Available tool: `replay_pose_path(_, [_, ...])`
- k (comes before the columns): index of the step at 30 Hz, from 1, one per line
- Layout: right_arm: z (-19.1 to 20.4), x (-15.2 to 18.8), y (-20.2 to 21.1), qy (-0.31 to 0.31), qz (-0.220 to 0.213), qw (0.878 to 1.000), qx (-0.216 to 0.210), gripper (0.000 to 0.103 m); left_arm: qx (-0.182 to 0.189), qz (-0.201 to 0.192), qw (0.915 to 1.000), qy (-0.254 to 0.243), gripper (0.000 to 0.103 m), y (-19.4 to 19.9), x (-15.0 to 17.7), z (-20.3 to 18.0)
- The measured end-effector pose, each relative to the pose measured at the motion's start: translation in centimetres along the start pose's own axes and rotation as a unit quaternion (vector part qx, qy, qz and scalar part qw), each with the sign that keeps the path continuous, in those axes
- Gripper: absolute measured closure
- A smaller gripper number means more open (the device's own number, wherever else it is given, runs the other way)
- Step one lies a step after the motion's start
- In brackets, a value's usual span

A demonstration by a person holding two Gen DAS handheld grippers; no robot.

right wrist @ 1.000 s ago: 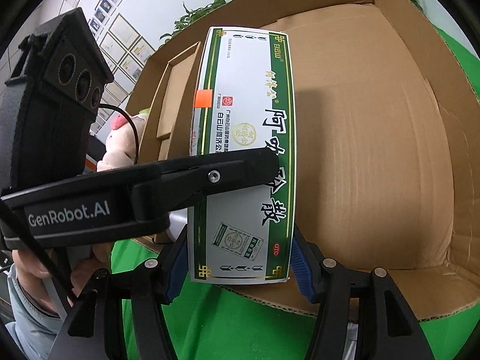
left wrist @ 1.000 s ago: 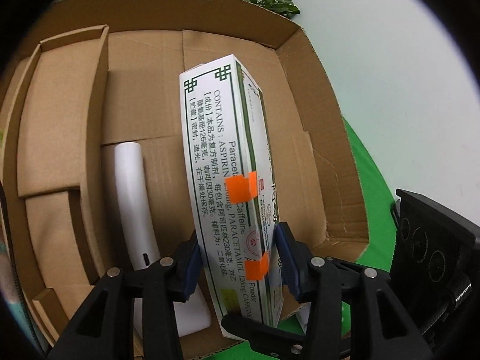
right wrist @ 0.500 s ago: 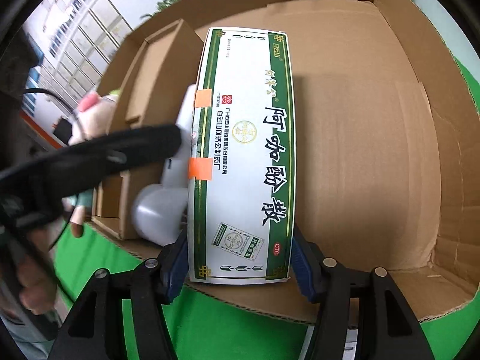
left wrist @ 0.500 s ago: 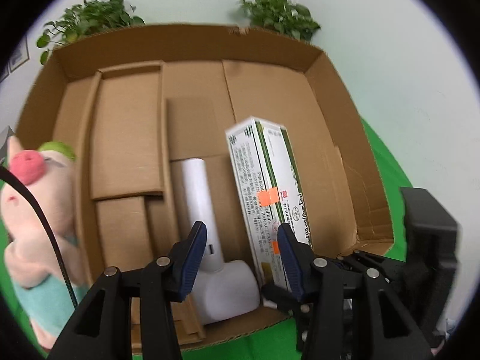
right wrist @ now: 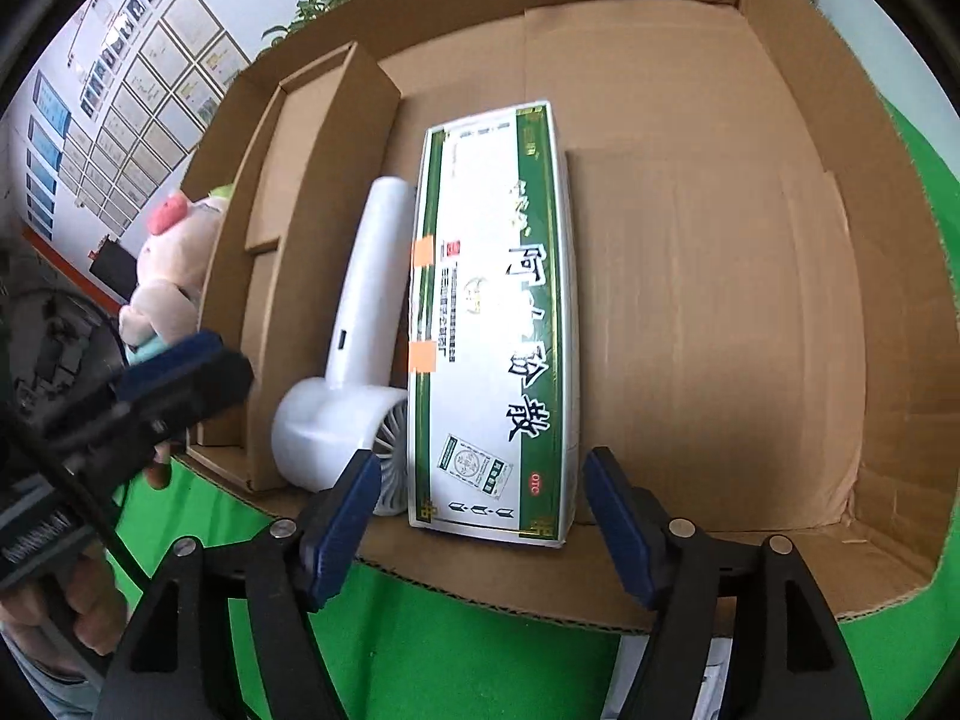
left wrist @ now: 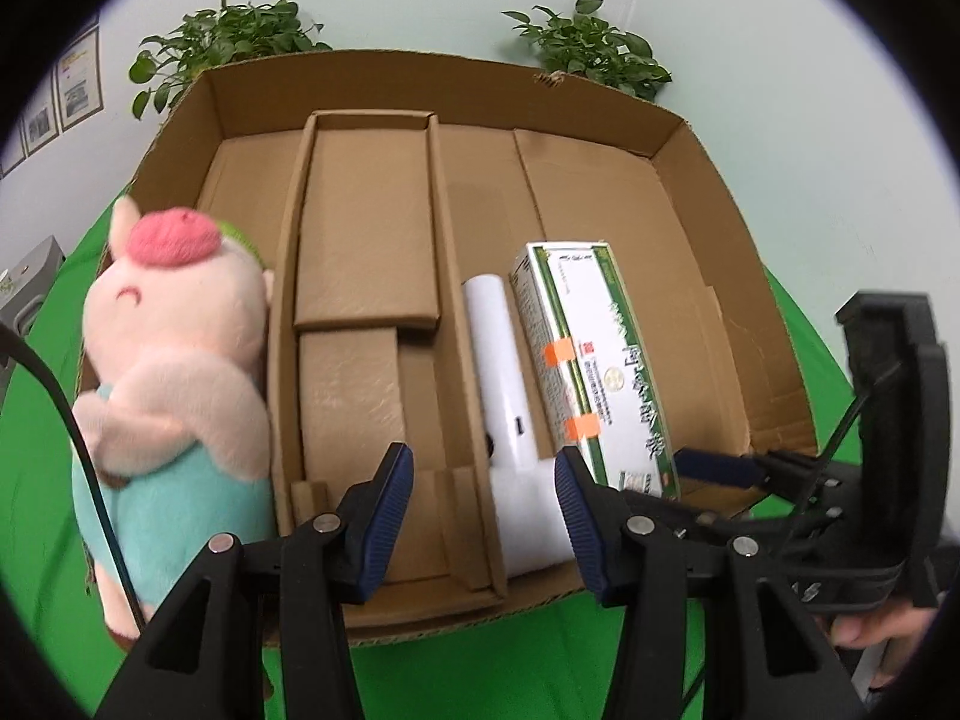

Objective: Organize objects
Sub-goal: 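Carry the medicine box into the box beside the hair dryer and release, then withdraw the right tool from the box and move to the white phone stand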

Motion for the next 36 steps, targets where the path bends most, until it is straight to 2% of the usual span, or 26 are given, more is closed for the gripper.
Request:
replay_pose_path(2, [0.2, 0.0, 0.3, 0.005, -0.005, 1.000, 0.000, 0.036, -0.001, 0.002, 1.0000, 0.004, 0.055, 0.0, 0.5, 0.2])
replay_pose_path(4, [0.0, 0.1, 0.1, 0.013, 0.004, 1.000, 0.001, 0.052, -0.001, 0.004, 1.0000, 0.007, 0.055, 0.0, 1.0, 0.4])
replay_pose_path(5, [-0.3, 0.8, 0.1, 0.015, 0.008, 1.000, 0.008, 0.054, -0.001, 0.004, 1.0000, 0.008, 0.055, 0.0, 1.3, 0.4])
replay_pose_path(12, [-1.0, 1.3, 0.5, 0.015, 0.007, 1.000, 0.012, 0.055, -0.002, 0.023, 0.9996, 0.013, 0.055, -0.5, 3.2, 0.2])
replay_pose_path(14, [-0.8, 1.2, 0.9, 0.027, -0.002, 0.999, 0.029, 0.049, -0.001, 0.018, 0.9998, 0.011, 0.055, -0.4, 3.5, -0.1])
replay_pose_path(16, [-0.8, 1.3, 1.3, 0.030, -0.023, 0.998, 0.046, 0.021, -0.001, 0.009, 0.9999, 0.009, 0.055, -0.1, 3.5, -0.2])
replay_pose_path(18, [-0.6, 1.4, 3.0, 0.035, -0.057, 0.996, 0.059, 0.005, -0.011, -0.003, 0.9999, 0.010, 0.055, 0.5, 3.4, 0.0])
replay_pose_path(19, [-0.4, 1.6, 4.1, 0.044, -0.078, 0.994, 0.070, 0.001, -0.024, -0.011, 0.9996, 0.011, 0.055, 1.0, 3.4, 0.2])
replay_pose_path(23, [0.3, 3.0, 7.0, 0.074, -0.125, 0.982, 0.116, 0.000, -0.039, -0.054, 0.9977, 0.011, 0.054, 3.5, 3.2, -0.1])
replay_pose_path(26, [0.3, 4.5, 9.0, 0.073, -0.151, 0.977, 0.135, 0.000, -0.090, -0.112, 0.9895, -0.008, 0.033, 6.0, 3.1, -0.8])
replay_pose_path(27, [0.2, 4.9, 9.9, 0.070, -0.161, 0.974, 0.140, 0.000, -0.100, -0.129, 0.9865, -0.012, 0.023, 6.8, 3.2, -1.1])
replay_pose_path(28, [0.0, 5.5, 10.7, 0.064, -0.171, 0.973, 0.144, 0.000, -0.108, -0.141, 0.9839, -0.014, 0.021, 7.5, 3.3, -1.3])
replay_pose_path(36, [0.6, 7.1, 13.8, 0.056, -0.202, 0.966, 0.151, 0.000, -0.137, -0.179, 0.9742, -0.013, 0.021, 10.4, 4.2, -2.3])
Point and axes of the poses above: each gripper's, at about its wrist camera, not at the fingertips, and y roughly against the way its jaws point, z to its left, x to its underside, the point moved 4 cm from there along -y, roughly the way its jaws point, and after that the axes turned 4 degrees about -z, right-handed, at the moved point
